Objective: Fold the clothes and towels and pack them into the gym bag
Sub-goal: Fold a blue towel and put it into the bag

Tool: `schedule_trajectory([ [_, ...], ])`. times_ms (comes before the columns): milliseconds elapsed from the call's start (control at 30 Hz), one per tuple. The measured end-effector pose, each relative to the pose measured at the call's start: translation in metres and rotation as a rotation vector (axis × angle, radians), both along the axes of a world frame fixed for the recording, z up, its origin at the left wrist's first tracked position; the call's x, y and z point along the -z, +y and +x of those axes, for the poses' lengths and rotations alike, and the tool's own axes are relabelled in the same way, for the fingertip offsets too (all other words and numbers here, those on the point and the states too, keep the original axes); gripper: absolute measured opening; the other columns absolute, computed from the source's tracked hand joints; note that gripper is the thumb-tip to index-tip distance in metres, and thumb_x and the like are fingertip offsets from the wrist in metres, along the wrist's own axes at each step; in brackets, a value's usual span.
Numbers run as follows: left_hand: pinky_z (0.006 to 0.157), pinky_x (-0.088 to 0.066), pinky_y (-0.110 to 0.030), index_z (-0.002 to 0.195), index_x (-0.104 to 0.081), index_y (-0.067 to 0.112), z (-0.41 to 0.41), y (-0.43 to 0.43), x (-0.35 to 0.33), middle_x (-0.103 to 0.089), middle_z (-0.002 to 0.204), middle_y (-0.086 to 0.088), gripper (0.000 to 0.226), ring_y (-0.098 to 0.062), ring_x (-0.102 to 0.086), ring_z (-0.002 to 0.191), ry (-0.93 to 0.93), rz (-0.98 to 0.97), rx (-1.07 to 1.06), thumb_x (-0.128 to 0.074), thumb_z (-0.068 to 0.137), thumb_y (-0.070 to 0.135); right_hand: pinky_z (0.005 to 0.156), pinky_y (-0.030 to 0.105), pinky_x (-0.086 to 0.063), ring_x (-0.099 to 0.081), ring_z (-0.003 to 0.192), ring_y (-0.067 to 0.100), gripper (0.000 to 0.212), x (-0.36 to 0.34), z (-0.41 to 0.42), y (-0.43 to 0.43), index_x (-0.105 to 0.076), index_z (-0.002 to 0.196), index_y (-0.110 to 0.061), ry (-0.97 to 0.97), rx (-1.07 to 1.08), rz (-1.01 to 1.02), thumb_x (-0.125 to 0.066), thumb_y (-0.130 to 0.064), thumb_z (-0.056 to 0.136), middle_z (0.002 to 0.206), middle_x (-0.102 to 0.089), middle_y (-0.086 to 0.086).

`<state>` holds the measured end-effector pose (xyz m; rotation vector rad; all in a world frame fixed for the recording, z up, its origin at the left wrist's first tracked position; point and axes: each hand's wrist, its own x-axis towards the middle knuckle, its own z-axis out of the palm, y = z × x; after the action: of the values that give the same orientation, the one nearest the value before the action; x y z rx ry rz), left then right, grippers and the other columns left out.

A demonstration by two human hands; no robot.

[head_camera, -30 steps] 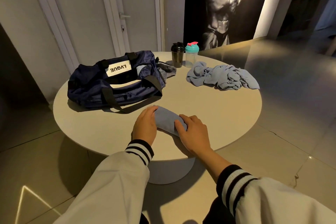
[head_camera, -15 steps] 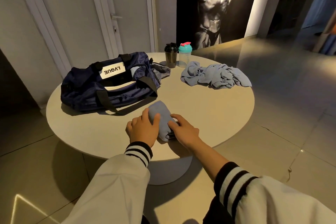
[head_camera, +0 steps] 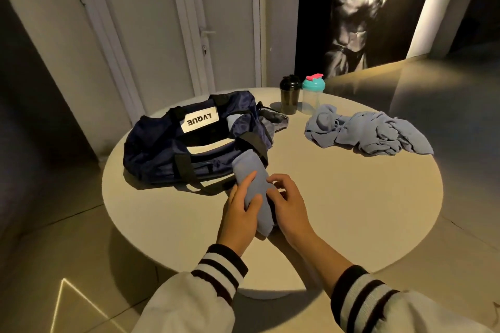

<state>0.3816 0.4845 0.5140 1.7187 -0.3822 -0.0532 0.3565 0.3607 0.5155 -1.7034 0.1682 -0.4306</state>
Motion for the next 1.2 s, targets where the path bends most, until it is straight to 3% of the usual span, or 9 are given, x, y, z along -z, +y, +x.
schedule_trajectory([
  [233, 0.097, -0.05, -0.033, 0.126, -0.05, 0.056, 0.095, 0.01, -0.053, -0.042, 0.139, 0.016, 0.035, -0.006, -0.049, 0.121, 0.044, -0.047, -0.087, -0.058, 0.1, 0.034, 0.087, 0.033, -0.054, -0.062, 0.103, 0.012, 0.015, -0.031, 0.099, 0.014, -0.062, 0.114, -0.029, -0.111, -0.093, -0.04, -0.054, -0.024, 0.102, 0.114, -0.062, -0.008],
  [300, 0.091, -0.049, -0.028, 0.125, -0.053, 0.049, 0.118, 0.021, -0.07, -0.048, 0.133, 0.014, 0.035, -0.004, -0.051, 0.114, 0.108, -0.035, -0.119, -0.058, 0.1, 0.025, 0.089, 0.03, -0.054, -0.061, 0.107, 0.008, 0.016, -0.048, 0.117, 0.02, -0.063, 0.115, -0.027, -0.046, -0.153, -0.046, -0.053, -0.025, 0.104, 0.117, -0.062, -0.01],
  [400, 0.089, -0.055, -0.034, 0.124, -0.059, 0.041, 0.147, 0.041, -0.106, -0.057, 0.121, 0.009, 0.036, -0.009, -0.059, 0.105, 0.285, -0.03, -0.109, -0.056, 0.1, 0.015, 0.091, 0.024, -0.052, -0.06, 0.108, 0.004, 0.017, -0.084, 0.136, 0.028, -0.065, 0.114, -0.025, 0.077, -0.199, -0.015, -0.052, -0.026, 0.104, 0.116, -0.063, -0.012],
  [533, 0.069, -0.047, -0.012, 0.127, -0.057, 0.03, 0.171, 0.057, -0.149, -0.052, 0.098, 0.019, 0.036, 0.002, -0.054, 0.085, 0.387, 0.062, -0.064, -0.052, 0.101, 0.006, 0.083, 0.016, -0.051, -0.064, 0.102, 0.003, 0.02, -0.138, 0.148, 0.039, -0.067, 0.117, -0.026, 0.288, -0.231, 0.026, -0.051, -0.026, 0.104, 0.111, -0.067, -0.01],
  [600, 0.067, -0.043, -0.012, 0.13, -0.057, 0.027, 0.177, 0.063, -0.173, -0.048, 0.088, 0.016, 0.037, 0.001, -0.048, 0.076, 0.427, 0.111, -0.036, -0.05, 0.1, 0.005, 0.08, 0.014, -0.049, -0.064, 0.098, 0.002, 0.022, -0.162, 0.152, 0.043, -0.066, 0.121, -0.026, 0.353, -0.23, -0.014, -0.051, -0.026, 0.104, 0.108, -0.068, -0.01],
  [667, 0.072, -0.043, -0.016, 0.127, -0.058, 0.031, 0.186, 0.067, -0.191, -0.052, 0.09, 0.011, 0.036, -0.002, -0.05, 0.078, 0.468, 0.137, -0.035, -0.051, 0.1, 0.008, 0.087, 0.02, -0.051, -0.063, 0.101, 0.005, 0.024, -0.181, 0.159, 0.043, -0.066, 0.123, -0.026, 0.395, -0.21, -0.078, -0.052, -0.026, 0.103, 0.112, -0.067, -0.009],
  [800, 0.098, -0.048, -0.047, 0.124, -0.057, 0.045, 0.219, 0.074, -0.176, -0.061, 0.104, -0.015, 0.045, -0.031, -0.061, 0.097, 0.591, 0.178, -0.023, -0.056, 0.08, 0.036, 0.106, 0.034, -0.044, -0.057, 0.121, 0.017, 0.029, -0.199, 0.179, 0.032, -0.062, 0.13, -0.023, 0.492, -0.148, -0.18, -0.051, -0.025, 0.104, 0.133, -0.06, -0.002],
  [1000, 0.093, -0.046, -0.036, 0.118, -0.063, 0.032, 0.246, 0.057, -0.183, -0.061, 0.11, -0.005, 0.033, -0.024, -0.059, 0.102, 0.601, 0.315, -0.044, -0.053, 0.096, 0.01, 0.109, 0.034, -0.038, -0.049, 0.133, 0.023, 0.04, -0.192, 0.233, 0.014, -0.051, 0.144, -0.019, 0.542, -0.269, -0.409, -0.048, -0.024, 0.104, 0.148, -0.049, 0.004],
  [1200, 0.09, -0.039, -0.022, 0.116, -0.068, 0.021, 0.277, 0.038, -0.156, -0.063, 0.121, 0.001, 0.026, -0.013, -0.056, 0.107, 0.651, 0.328, -0.087, -0.054, 0.097, 0.01, 0.105, 0.039, -0.044, -0.052, 0.128, 0.031, 0.045, -0.153, 0.278, 0.002, -0.044, 0.148, -0.025, 0.722, -0.483, -0.53, -0.045, -0.024, 0.103, 0.149, -0.049, 0.007],
])
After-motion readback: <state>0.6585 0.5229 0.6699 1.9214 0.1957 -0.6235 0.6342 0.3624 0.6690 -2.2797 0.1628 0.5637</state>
